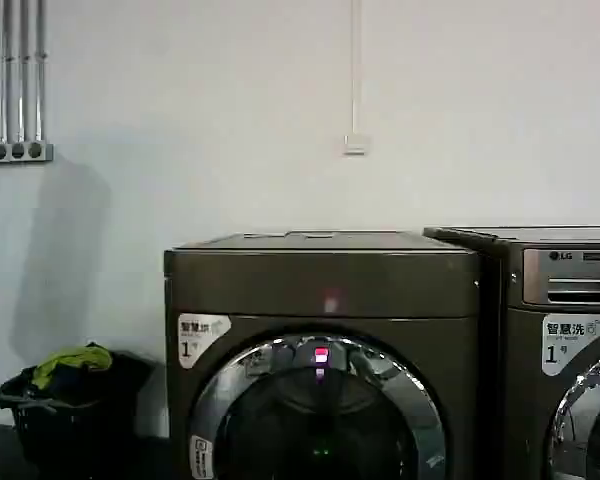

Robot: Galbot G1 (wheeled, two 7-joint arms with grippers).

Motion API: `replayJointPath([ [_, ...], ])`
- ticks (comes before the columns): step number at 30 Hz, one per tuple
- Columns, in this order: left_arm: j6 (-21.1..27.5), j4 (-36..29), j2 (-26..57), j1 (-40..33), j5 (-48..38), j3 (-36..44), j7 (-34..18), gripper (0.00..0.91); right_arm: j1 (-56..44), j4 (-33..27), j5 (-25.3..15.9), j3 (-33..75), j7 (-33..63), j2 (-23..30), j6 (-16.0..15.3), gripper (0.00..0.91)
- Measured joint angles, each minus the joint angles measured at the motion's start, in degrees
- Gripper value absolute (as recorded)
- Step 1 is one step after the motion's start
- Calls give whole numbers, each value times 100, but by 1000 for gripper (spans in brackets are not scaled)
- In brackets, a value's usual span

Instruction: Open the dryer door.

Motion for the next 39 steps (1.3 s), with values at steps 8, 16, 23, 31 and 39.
replayJointPath([
  [8, 0, -75, 43, 21, -245, -62, -9, 907, -72, 178, 237, -299, -207, -17, 235, 907],
  [16, 0, -75, 53, 36, -276, -160, -60, 907, 8, 562, 856, -901, -363, -69, 301, 907],
  [23, 0, -140, 88, 100, -440, -307, -94, 907, 131, 1050, 1081, -1612, -598, -76, 430, 907],
  [31, 0, -209, 162, 200, -465, -389, -111, 907, 287, 1573, 1106, -2569, -794, -70, 604, 907],
  [39, -1, -258, 95, 336, -490, -615, -162, 907, 471, 2079, 1139, -3510, -826, -176, 694, 907],
])
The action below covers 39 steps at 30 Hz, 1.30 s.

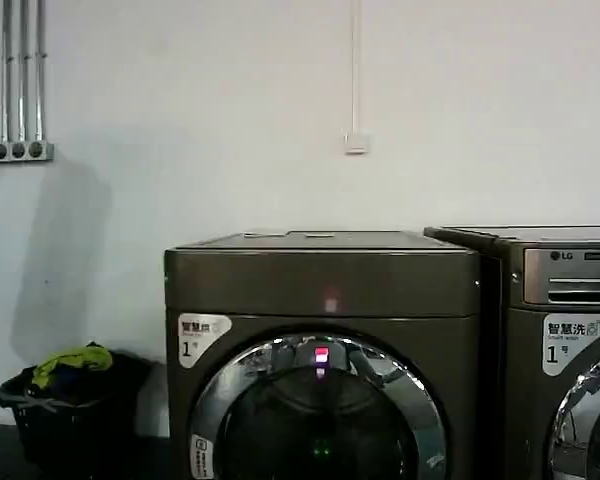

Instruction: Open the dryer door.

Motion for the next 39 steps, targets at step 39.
replayJointPath([
  [39, 0, -679, -172, 756, -214, -1374, -448, 907, 1138, 1364, 87, -4875, -90, -852, 297, 907],
])
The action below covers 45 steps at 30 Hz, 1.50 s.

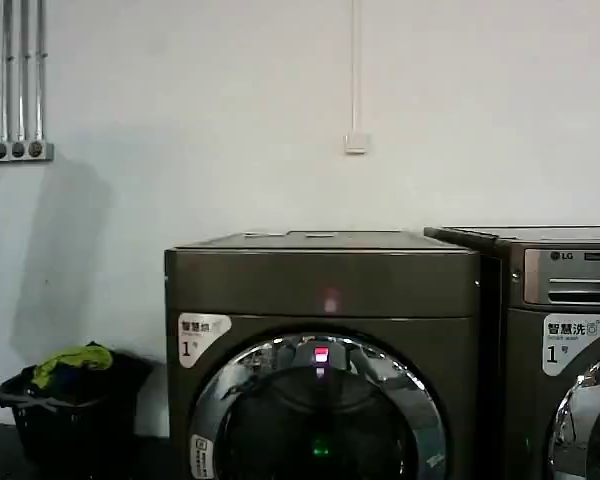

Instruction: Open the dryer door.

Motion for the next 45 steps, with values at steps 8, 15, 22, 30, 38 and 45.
replayJointPath([
  [8, 0, 0, -243, 55, 27, -143, -33, 907, 253, 84, 459, -716, -113, -393, 160, 907],
  [15, 0, 1, -403, 100, 38, -249, -32, 907, 589, -36, 456, -1498, -264, -751, 327, 907],
  [22, 0, 2, -467, 129, 39, -384, -33, 907, 1139, -263, 305, -2591, -158, -1122, 281, 907],
  [30, 0, 3, -494, 155, 25, -482, -34, 907, 2155, -693, 376, -3877, -13, -1349, 326, 907],
  [38, 0, 3, -545, 148, -3, -534, -34, 907, 3378, -1168, 516, -5175, -65, -1283, 289, 907],
  [45, 0, 3, -614, 216, -91, -640, -120, 907, 4366, -1668, 591, -6207, -243, -1043, 281, 907],
])
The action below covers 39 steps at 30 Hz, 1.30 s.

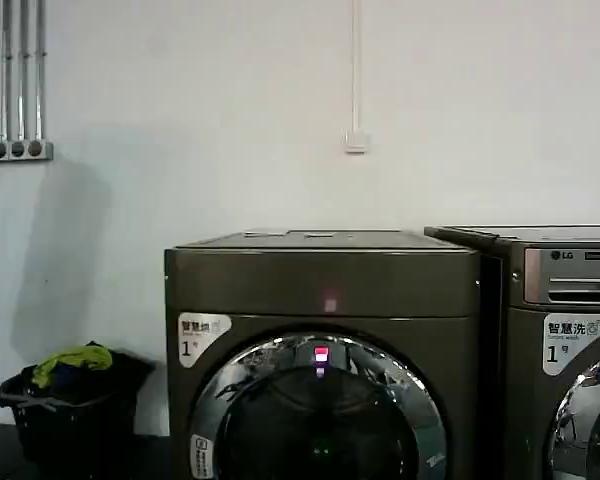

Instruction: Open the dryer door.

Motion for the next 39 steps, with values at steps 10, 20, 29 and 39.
replayJointPath([
  [10, -139, 0, -193, 65, -63, -127, -84, 907, 1086, -893, 314, -1047, -364, 590, 56, 907],
  [20, -334, 0, -310, 105, -79, -140, -109, 907, 1825, -2064, 484, -1778, -1030, 1195, 291, 907],
  [29, -395, 0, -346, 156, -143, -190, -112, 907, 2266, -2886, 721, -2093, -1244, 1754, 332, 907],
  [39, -416, 1, -344, 198, -160, -241, -120, 907, 2703, -3581, 1005, -2360, -1564, 2234, 347, 907],
])
